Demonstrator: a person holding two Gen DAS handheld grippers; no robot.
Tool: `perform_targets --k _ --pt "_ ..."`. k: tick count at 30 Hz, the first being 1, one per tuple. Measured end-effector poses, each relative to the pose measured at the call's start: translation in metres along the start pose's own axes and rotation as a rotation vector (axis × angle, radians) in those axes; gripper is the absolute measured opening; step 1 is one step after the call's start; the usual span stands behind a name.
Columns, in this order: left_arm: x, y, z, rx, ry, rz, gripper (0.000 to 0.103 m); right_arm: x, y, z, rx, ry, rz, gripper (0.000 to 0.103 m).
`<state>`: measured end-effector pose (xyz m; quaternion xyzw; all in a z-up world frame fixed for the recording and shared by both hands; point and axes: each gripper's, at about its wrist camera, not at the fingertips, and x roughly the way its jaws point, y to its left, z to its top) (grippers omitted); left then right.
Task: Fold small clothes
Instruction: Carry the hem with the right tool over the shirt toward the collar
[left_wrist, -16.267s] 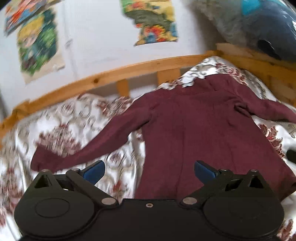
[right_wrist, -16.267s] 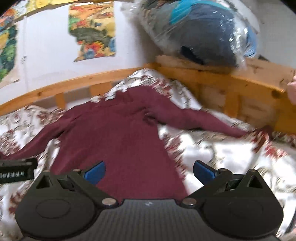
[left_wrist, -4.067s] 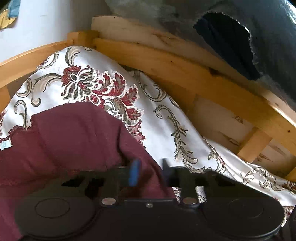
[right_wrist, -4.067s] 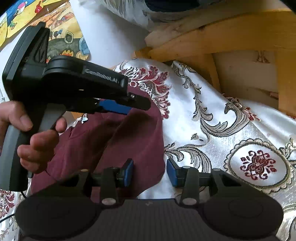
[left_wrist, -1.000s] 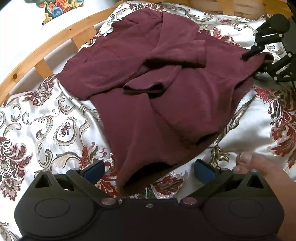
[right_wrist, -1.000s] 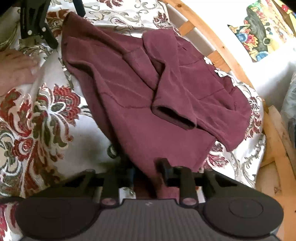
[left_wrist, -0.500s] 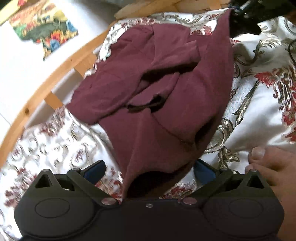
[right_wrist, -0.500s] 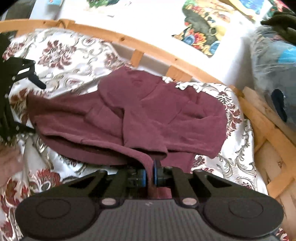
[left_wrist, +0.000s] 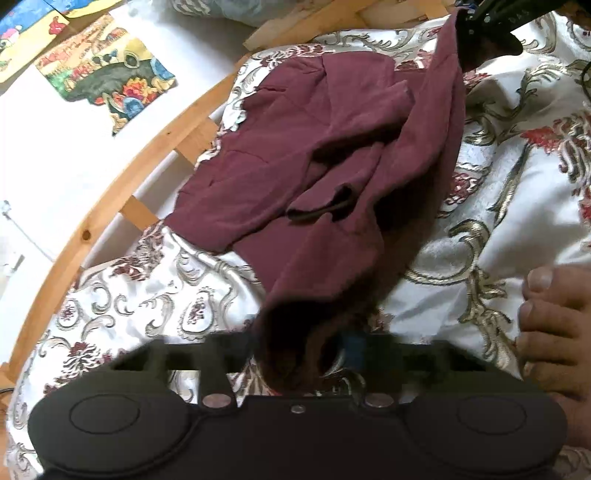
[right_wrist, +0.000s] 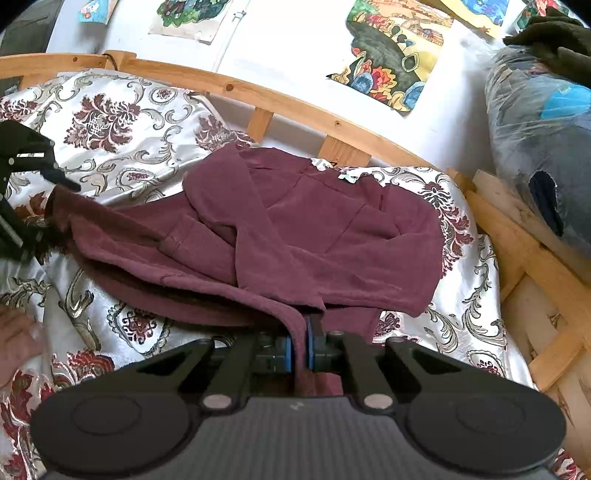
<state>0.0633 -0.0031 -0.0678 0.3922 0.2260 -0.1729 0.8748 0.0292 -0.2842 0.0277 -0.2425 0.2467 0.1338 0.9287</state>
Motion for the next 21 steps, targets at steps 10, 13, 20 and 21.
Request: perform_targets --k 10,13,20,21 --pt "-0.021 0.029 0.017 -0.227 -0.107 0.038 0.006 -0.007 0.009 -0.002 -0.048 -0.019 -0.030 0.009" --pt "-0.032 0.045 0.020 -0.359 -0.115 0.035 0.005 -0.015 0.006 -0.001 -0.054 -0.019 -0.049 0.008" --pt "-0.089 0.071 0.019 -0.484 -0.173 -0.017 0.005 -0.059 0.007 0.012 -0.057 -0.026 -0.072 0.008" --pt "-0.098 0.073 0.018 -0.499 -0.175 -0.032 0.005 -0.068 0.007 0.015 -0.049 -0.028 -0.069 0.008"
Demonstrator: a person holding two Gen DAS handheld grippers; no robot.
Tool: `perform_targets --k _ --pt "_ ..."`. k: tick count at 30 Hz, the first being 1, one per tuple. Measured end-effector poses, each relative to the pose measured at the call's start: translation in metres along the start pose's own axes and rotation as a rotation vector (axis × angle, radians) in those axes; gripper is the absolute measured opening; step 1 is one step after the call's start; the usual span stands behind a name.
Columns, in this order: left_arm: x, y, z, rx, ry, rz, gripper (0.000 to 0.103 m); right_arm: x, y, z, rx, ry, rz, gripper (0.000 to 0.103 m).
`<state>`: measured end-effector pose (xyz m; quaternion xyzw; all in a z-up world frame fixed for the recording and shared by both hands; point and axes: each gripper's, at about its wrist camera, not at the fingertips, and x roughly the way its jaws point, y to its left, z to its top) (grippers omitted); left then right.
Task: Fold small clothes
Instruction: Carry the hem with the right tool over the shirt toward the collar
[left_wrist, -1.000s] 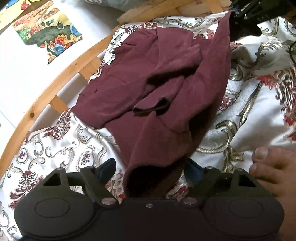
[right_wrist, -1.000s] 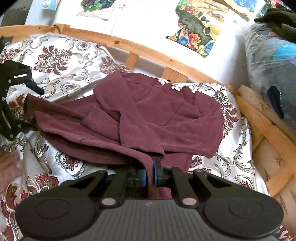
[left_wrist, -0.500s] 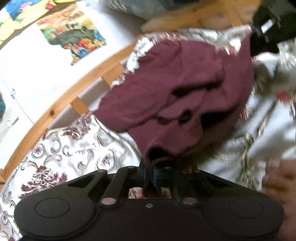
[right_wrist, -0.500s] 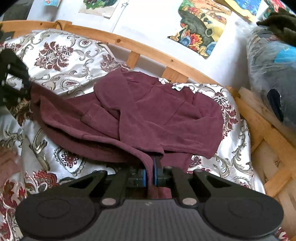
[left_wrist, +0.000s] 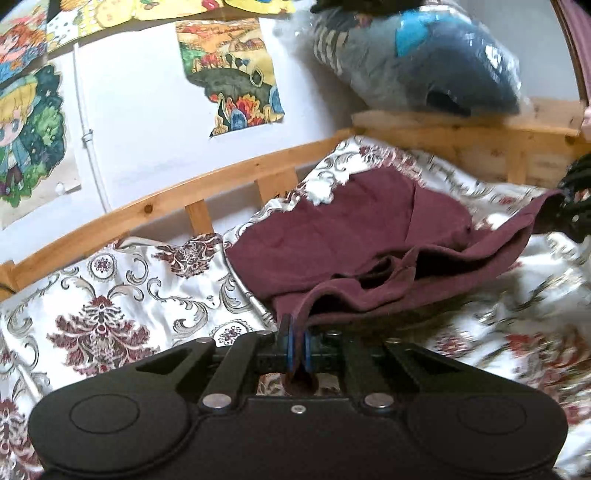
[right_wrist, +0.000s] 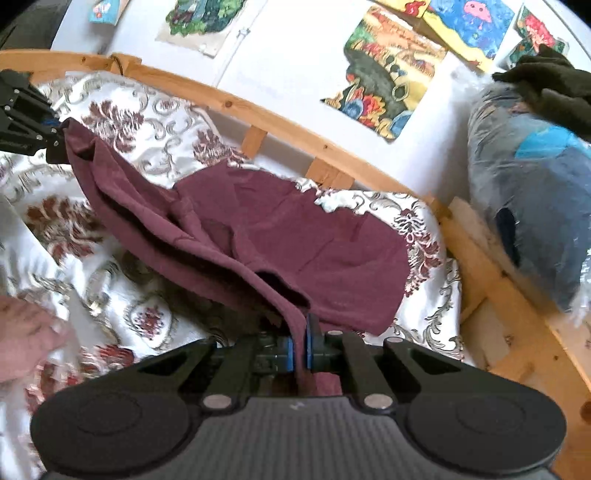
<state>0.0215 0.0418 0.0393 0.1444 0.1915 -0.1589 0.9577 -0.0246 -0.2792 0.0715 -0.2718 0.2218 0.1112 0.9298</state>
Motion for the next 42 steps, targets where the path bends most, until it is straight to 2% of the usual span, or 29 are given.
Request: perform_targets --k 7,10,15,20,24,29,34,39,42 --pt "-0.068 0.004 -0.001 -0.080 0.043 -0.076 0.005 -0.066 0.004 0.006 0.008 0.014 0.039 0.008" --pt "-0.087 0.003 0.001 -0.081 0.055 -0.090 0.005 -0.088 0.011 0.006 -0.004 0.025 0.052 0.008" --pt "-0.078 0.008 0.022 -0.091 0.073 -0.089 0.006 -0.086 0.015 0.013 -0.013 0.021 0.021 0.008" --pt "-0.032 0.025 0.055 -0.181 0.118 -0.049 0.006 -0.050 0.002 0.026 0.005 -0.027 -0.063 0.008" --pt "0.014 0.032 0.082 -0.152 0.157 0.010 0.006 -0.002 -0.011 0.047 0.027 -0.058 -0.136 0.008" --pt "0.084 0.049 0.105 -0.193 0.246 0.072 0.006 0.061 -0.031 0.069 0.070 -0.086 -0.164 0.008" --pt "0.154 0.056 0.105 -0.155 0.308 0.106 0.006 0.123 -0.046 0.072 0.106 -0.065 -0.142 0.010" --pt "0.215 0.061 0.087 -0.211 0.406 0.102 0.006 0.168 -0.054 0.048 0.144 -0.032 -0.116 0.019" --pt "0.233 0.061 0.076 -0.214 0.442 0.093 0.006 0.186 -0.059 0.034 0.199 0.004 -0.089 0.023"
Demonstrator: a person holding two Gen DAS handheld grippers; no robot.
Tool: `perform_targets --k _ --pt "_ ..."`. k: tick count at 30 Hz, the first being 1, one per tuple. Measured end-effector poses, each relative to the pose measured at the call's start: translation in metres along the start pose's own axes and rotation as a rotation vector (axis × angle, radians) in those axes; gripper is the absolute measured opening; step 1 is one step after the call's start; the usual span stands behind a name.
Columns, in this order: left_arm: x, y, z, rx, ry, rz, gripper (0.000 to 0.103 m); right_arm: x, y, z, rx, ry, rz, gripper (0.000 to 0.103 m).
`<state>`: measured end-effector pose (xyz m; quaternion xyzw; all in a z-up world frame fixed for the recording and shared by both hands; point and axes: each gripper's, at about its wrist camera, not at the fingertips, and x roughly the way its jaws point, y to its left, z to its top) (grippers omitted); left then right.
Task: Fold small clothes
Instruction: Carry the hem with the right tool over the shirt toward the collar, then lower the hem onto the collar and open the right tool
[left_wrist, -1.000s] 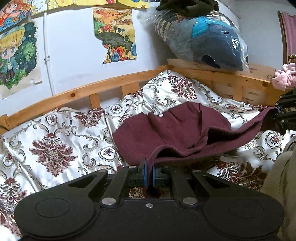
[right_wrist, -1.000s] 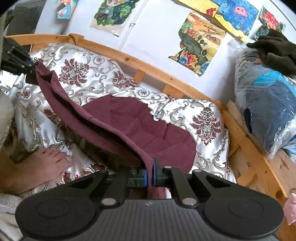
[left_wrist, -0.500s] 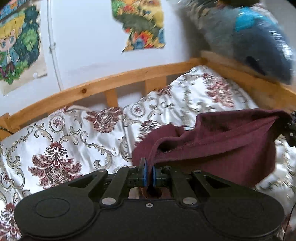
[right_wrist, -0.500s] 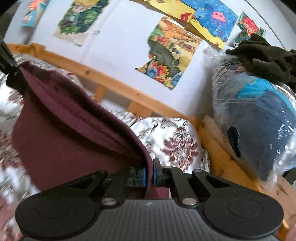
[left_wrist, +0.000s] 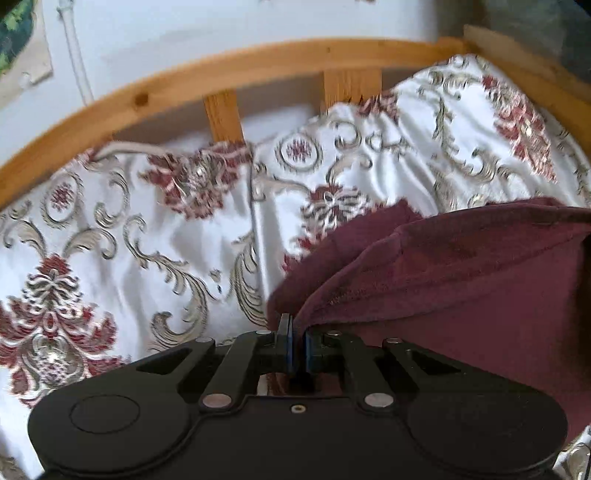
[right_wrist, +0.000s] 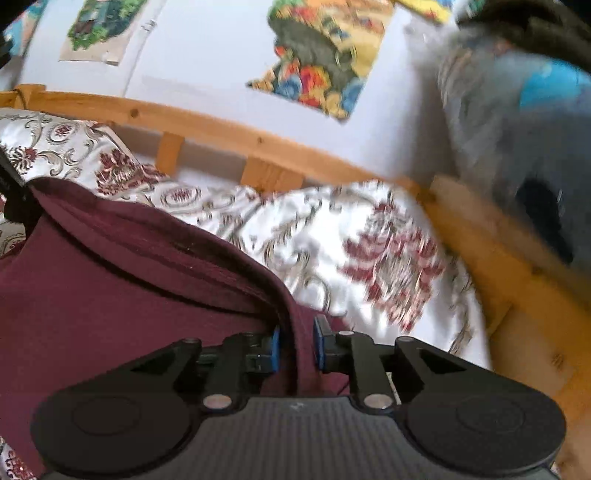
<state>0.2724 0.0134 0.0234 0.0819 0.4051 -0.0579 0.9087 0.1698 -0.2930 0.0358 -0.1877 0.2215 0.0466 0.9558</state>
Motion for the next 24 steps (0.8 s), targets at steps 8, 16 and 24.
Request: perform_targets --k 8,16,24 --pt "0.026 -0.010 -0.009 0.050 0.004 0.005 0.007 0.007 -0.018 -0.021 0.156 0.033 0.066 0.072" --pt "0.026 -0.007 -0.007 -0.015 0.004 0.003 0.008 0.001 -0.022 -0.027 0.160 0.044 0.074 0.084" --pt "0.030 0.001 0.008 -0.108 0.012 0.001 0.018 0.022 -0.030 -0.035 0.237 0.083 0.032 0.024"
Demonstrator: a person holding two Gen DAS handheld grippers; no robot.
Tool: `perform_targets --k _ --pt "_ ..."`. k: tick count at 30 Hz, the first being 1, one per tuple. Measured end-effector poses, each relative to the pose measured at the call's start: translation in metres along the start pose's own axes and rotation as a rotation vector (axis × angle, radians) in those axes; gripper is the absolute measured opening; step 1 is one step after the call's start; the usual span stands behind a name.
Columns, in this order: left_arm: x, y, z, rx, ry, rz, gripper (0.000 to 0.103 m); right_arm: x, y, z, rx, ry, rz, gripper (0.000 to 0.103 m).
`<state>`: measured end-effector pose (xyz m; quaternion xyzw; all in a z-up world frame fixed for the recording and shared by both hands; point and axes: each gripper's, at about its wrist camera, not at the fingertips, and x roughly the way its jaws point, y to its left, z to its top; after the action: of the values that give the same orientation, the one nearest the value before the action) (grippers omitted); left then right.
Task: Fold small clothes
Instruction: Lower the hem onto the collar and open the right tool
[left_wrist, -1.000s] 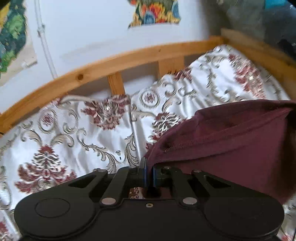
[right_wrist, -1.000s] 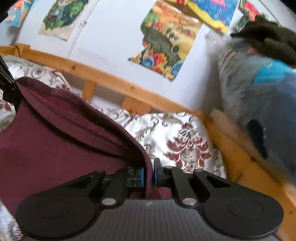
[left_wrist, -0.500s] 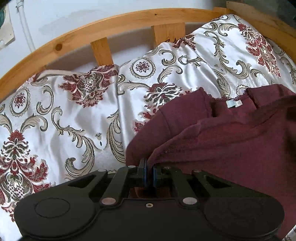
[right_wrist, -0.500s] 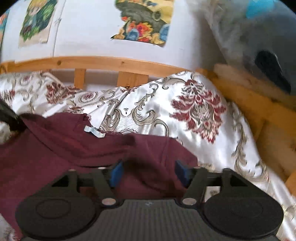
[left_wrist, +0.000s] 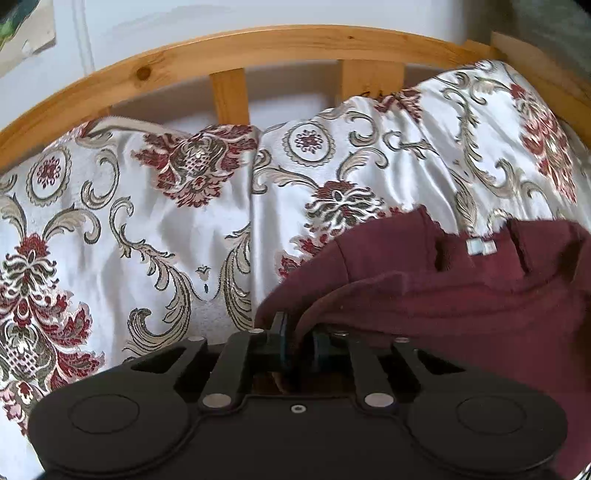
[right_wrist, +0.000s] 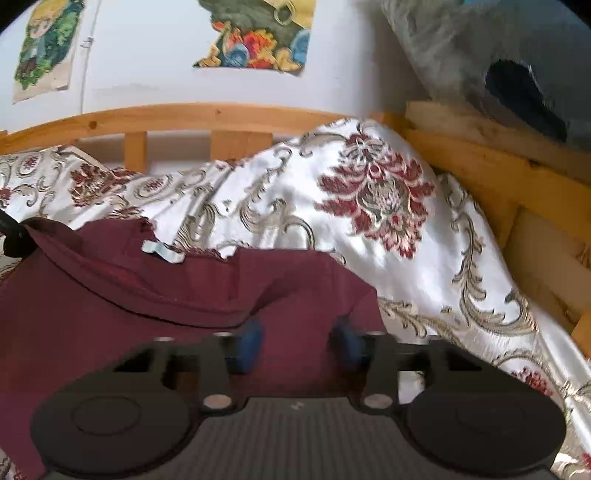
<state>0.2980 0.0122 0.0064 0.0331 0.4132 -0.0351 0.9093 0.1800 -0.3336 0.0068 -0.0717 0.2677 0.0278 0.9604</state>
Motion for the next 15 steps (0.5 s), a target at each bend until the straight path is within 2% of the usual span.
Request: perform_targets --k 1,3,5,7,8,9,11,15 --pt "0.002 0.001 0.001 -0.011 0.004 0.001 0.019 0.001 -0.001 -0.001 0.016 0.004 -0.008 0.017" --pt "0.004 0.005 0.002 -0.041 0.007 -0.001 0.023 -0.001 -0.006 -0.001 0.055 -0.014 -0.014 0.010" --pt "0.007 0.011 0.004 -0.091 0.006 0.004 0.029 -0.007 -0.009 0.002 0.078 -0.045 -0.027 0.009" --pt "0.009 0.016 0.006 -0.134 0.004 0.014 0.029 -0.013 -0.013 0.004 0.091 -0.076 -0.048 0.009" --pt "0.009 0.019 0.007 -0.153 -0.004 0.026 0.032 -0.016 -0.015 0.005 0.101 -0.090 -0.056 0.009" --pt "0.010 0.021 0.008 -0.159 -0.015 0.035 0.037 -0.017 -0.017 0.007 0.110 -0.093 -0.057 0.009" --pt "0.007 0.021 0.009 -0.154 -0.036 0.058 0.061 -0.015 -0.019 0.008 0.111 -0.076 -0.064 0.009" --pt "-0.002 0.011 0.005 -0.089 -0.090 0.080 0.076 -0.008 -0.022 0.003 0.123 -0.035 -0.093 0.014"
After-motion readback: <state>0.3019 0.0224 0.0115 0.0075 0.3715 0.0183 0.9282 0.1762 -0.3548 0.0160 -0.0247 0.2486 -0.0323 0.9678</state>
